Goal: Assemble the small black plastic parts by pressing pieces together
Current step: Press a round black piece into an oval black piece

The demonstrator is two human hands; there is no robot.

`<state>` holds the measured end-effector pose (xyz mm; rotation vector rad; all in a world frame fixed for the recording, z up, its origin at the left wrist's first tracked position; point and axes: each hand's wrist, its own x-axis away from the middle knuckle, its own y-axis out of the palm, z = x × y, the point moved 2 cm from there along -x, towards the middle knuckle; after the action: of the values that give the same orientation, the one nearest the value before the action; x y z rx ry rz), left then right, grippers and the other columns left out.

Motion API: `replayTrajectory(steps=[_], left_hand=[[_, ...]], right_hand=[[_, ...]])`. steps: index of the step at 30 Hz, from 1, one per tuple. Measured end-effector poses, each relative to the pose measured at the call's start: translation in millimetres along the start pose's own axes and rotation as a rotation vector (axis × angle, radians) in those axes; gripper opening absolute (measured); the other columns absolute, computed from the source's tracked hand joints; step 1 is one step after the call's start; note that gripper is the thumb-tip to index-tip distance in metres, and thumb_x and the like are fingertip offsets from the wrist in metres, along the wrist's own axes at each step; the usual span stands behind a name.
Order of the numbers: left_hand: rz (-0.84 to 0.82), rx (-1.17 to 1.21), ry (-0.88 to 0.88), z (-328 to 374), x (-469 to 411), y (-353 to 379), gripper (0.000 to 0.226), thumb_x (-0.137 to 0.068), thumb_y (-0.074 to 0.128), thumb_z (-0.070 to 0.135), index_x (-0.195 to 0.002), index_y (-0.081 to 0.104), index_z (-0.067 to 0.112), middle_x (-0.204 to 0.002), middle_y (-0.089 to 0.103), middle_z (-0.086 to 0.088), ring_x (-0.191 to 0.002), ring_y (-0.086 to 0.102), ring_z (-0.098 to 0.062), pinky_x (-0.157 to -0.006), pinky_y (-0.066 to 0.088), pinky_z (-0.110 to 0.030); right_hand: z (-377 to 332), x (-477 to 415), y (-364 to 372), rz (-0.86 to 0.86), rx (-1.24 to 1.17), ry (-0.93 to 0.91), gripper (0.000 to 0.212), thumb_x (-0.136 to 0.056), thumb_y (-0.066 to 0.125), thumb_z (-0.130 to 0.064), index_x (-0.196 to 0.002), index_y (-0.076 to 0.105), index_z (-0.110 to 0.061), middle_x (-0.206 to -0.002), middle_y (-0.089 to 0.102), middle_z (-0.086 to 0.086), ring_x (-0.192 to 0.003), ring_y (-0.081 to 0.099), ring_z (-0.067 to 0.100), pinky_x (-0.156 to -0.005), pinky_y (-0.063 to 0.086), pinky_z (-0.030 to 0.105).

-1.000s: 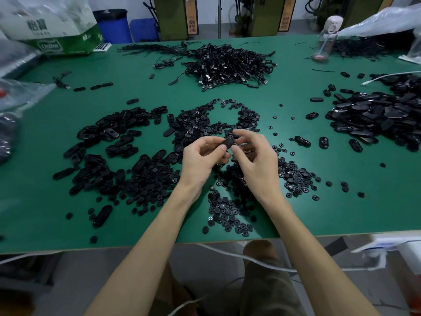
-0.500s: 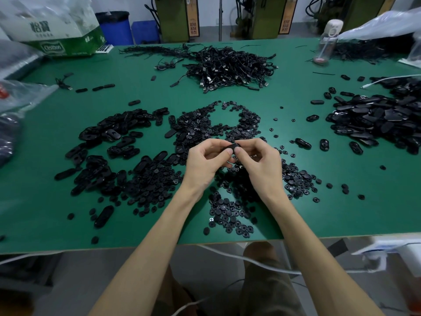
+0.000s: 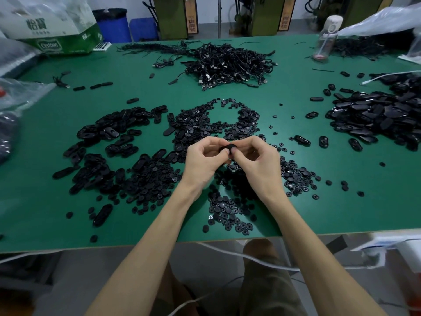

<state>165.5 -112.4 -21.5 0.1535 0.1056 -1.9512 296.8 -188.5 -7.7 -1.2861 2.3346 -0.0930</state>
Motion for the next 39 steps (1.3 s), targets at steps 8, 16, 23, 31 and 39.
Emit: replayTrajectory(steps=[8, 16, 23, 31, 39], left_hand=[[0.037, -0.084, 0.026, 3.1, 1.0, 2.2, 0.016, -0.086, 0.07, -0.006, -0.095, 0.072, 0.006, -0.091, 0.074, -0.006, -0.082, 0.068, -0.008, -0.076, 0.057, -0.019], [-0.018, 0.043, 0.013, 2.5, 1.2, -0.7, 0.016, -0.091, 0.071, -0.006, -0.107, 0.073, -0.004, -0.094, 0.078, -0.014, -0.081, 0.076, -0.018, -0.078, 0.06, -0.025], [-0.049, 0.134, 0.011, 4.2, 2.6, -0.8, 0.019, -0.093, 0.071, -0.004, -0.112, 0.074, -0.003, -0.094, 0.079, -0.01, -0.084, 0.076, -0.017, -0.077, 0.06, -0.024], [-0.051, 0.107, 0.009, 1.5, 1.3, -2.1, 0.018, -0.092, 0.072, -0.002, -0.11, 0.075, -0.002, -0.094, 0.079, -0.013, -0.085, 0.076, -0.021, -0.079, 0.06, -0.027], [-0.042, 0.056, 0.036, -2.4, -0.4, -2.4, 0.017, -0.092, 0.071, -0.004, -0.109, 0.074, -0.003, -0.092, 0.079, -0.01, -0.082, 0.076, -0.019, -0.077, 0.059, -0.024]], right_hand=[[-1.9, 1.4, 3.2, -0.018, 0.027, -0.028, 0.009, -0.09, 0.074, -0.004, -0.095, 0.075, -0.01, -0.083, 0.073, 0.0, -0.075, 0.067, 0.015, -0.07, 0.055, 0.026], [0.3, 0.5, -1.4, 0.009, -0.033, 0.005, 0.008, -0.092, 0.073, -0.004, -0.099, 0.074, -0.008, -0.086, 0.076, 0.001, -0.08, 0.074, 0.014, -0.077, 0.06, 0.032], [3.0, 0.7, -1.9, 0.034, -0.053, 0.033, 0.008, -0.094, 0.074, -0.011, -0.102, 0.074, -0.01, -0.089, 0.077, 0.002, -0.083, 0.074, 0.019, -0.08, 0.061, 0.041], [5.7, 0.5, -2.0, 0.042, -0.058, 0.042, 0.008, -0.093, 0.075, -0.011, -0.101, 0.074, -0.01, -0.087, 0.077, 0.0, -0.081, 0.074, 0.017, -0.081, 0.062, 0.041], [4.2, 0.4, -0.1, 0.021, -0.044, 0.042, 0.008, -0.093, 0.074, -0.007, -0.101, 0.073, -0.007, -0.085, 0.077, 0.002, -0.08, 0.075, 0.015, -0.082, 0.062, 0.04]])
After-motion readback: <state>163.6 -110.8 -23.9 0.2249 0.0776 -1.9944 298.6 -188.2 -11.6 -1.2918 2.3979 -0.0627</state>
